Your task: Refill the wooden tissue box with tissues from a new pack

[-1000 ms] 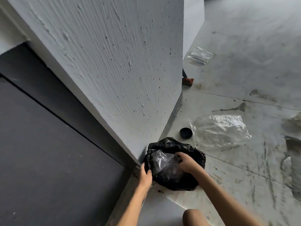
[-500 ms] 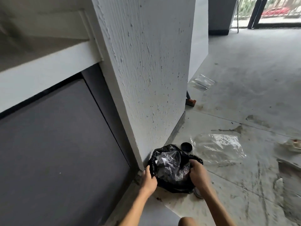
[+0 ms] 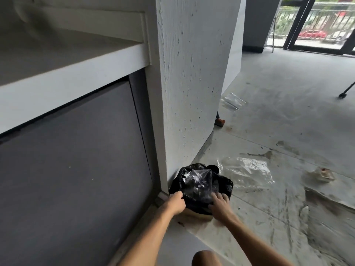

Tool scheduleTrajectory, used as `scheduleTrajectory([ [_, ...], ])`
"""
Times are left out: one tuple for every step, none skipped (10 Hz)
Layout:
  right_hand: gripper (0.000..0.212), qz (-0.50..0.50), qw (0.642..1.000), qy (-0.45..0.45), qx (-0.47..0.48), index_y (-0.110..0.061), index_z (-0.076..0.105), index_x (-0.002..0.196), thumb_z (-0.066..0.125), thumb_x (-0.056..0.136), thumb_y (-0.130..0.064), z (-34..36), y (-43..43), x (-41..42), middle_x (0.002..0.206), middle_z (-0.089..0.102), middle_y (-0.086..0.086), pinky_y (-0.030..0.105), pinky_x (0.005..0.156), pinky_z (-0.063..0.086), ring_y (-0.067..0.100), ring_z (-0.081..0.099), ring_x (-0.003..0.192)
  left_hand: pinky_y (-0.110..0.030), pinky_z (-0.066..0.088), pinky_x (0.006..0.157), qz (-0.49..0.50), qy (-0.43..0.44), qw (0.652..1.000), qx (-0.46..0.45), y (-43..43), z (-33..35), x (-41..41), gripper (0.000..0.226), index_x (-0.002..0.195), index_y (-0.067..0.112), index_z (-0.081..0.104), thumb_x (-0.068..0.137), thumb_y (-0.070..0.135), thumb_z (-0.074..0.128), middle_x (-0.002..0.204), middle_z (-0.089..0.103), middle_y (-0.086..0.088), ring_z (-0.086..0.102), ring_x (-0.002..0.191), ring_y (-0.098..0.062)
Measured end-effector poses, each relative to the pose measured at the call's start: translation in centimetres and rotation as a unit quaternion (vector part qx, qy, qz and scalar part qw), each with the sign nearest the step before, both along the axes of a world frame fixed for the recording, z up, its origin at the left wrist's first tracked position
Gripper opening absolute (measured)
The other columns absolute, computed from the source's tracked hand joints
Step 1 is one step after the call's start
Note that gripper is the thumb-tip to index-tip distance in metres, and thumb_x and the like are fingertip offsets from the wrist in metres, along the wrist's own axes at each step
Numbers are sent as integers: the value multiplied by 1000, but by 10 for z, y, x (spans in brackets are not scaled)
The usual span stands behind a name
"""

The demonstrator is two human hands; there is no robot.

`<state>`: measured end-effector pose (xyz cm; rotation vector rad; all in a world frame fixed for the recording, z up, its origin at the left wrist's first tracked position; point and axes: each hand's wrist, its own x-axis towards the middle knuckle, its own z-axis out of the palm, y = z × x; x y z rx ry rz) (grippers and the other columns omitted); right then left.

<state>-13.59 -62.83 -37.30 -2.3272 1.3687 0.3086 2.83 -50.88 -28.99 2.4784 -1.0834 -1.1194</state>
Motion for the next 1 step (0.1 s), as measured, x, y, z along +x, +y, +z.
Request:
scheduleTrajectory([
  [59,-64,997,-31,38,-11,33,140,56,85,-12,32,14,-11,138,42,17,37,94,41,36,44,124,-39,48,91,-35,-61,997,16,12,26,-22,27,116,9,57,97,22,42,124,59,-16,57,113,-34],
])
